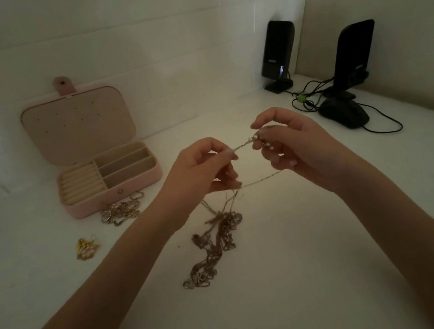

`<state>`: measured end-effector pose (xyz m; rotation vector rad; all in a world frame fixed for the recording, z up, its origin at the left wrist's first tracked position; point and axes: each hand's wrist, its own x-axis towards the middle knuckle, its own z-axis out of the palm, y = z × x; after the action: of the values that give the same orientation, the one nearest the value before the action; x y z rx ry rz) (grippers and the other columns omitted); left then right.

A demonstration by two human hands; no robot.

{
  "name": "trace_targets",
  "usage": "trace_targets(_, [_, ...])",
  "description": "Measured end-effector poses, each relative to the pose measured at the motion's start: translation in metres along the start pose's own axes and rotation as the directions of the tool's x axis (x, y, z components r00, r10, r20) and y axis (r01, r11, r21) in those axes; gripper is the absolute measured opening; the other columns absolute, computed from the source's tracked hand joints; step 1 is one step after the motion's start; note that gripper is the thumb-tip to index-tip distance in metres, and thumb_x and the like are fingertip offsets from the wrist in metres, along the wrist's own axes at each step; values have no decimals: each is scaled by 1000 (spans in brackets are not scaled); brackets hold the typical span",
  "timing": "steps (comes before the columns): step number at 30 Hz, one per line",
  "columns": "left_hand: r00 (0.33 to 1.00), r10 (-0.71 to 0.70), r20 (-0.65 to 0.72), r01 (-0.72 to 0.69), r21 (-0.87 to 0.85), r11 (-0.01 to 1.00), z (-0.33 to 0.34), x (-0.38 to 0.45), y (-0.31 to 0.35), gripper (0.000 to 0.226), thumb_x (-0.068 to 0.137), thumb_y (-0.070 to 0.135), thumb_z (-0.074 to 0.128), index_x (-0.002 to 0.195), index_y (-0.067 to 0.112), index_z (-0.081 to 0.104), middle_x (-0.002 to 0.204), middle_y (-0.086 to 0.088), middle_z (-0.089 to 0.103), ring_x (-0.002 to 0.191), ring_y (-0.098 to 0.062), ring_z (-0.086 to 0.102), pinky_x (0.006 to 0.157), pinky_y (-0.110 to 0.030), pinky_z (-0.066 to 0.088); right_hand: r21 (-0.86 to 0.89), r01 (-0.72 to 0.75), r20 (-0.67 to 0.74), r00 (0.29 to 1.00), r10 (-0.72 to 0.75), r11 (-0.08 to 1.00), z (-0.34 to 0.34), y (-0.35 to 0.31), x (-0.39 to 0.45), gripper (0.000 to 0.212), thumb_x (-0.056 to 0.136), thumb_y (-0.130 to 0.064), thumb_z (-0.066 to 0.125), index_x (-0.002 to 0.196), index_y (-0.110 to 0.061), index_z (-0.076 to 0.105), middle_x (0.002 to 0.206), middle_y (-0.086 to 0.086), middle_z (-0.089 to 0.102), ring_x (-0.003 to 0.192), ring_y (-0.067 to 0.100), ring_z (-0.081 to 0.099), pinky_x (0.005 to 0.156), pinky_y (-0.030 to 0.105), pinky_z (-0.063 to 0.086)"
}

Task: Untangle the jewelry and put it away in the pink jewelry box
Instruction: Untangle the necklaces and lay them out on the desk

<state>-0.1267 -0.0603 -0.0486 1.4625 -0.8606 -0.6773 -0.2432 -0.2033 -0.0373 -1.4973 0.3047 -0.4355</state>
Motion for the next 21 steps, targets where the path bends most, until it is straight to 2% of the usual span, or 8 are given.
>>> trace_targets(2, [1000,25,-9,-25,29,999,-2,1,1,15,92,8,53,80,7,61,54,-1,55,46,-13,53,56,-33,58,-73,-4,11,1000,5,997,-2,-2,-1,16,92,-4,50,90,-15,61,74,5,62,55,11,43,45,21,24])
trace_targets(8, [996,89,-28,-86,109,990,-4,5,3,15,94,13,52,81,13,58,53,1,53,40,-12,47,35,-20,37,-369,18,88,996,16,929,-13,-8,-4,10,86,-14,63,96,-15,65,70,0,63,55,9,43,47,19,33])
trace_targets(11, [995,85,-58,-76,141,987,-8,11,4,16,95,15,50,81,16,57,51,4,53,38,-11,45,33,-15,29,-517,30,109,994,31,856,-18,-6,-4,13,85,-18,66,98,-18,69,69,2,62,48,5,39,44,18,31])
trace_targets(14, [995,61,-79,-51,120,991,-14,15,6,17,96,14,48,80,16,56,53,4,54,37,-12,46,33,-14,26,-603,26,69,997,19,797,-23,-5,-3,11,87,-22,64,92,-27,72,68,-2,63,49,4,41,46,19,34])
trace_targets(16, [993,48,-107,-37,99,994,-18,16,4,19,97,15,47,80,17,55,55,3,54,36,-13,46,33,-13,25,-662,30,51,999,5,749,-29,-2,-1,12,87,-26,64,90,-32,73,72,-2,66,55,11,48,51,24,41])
trace_targets(18, [988,27,-151,-14,85,996,-20,17,2,22,97,17,46,77,20,54,53,5,54,34,-13,45,34,-12,24,-735,32,42,999,-2,677,-35,2,2,11,85,-30,64,90,-33,74,81,3,71,67,24,58,62,36,51])
trace_targets(19, [986,15,-167,-1,85,996,-21,17,1,22,97,18,46,76,21,53,51,6,54,32,-12,44,34,-12,24,-771,26,36,999,3,637,-38,4,4,11,85,-32,64,90,-33,74,81,6,71,66,24,57,63,36,50])
trace_targets(21, [984,-2,-179,19,97,995,-21,18,-1,22,98,19,45,77,22,52,50,7,54,31,-12,42,34,-13,24,-818,18,29,1000,11,575,-42,7,4,10,84,-35,65,87,-32,74,69,8,64,52,8,44,54,23,37])
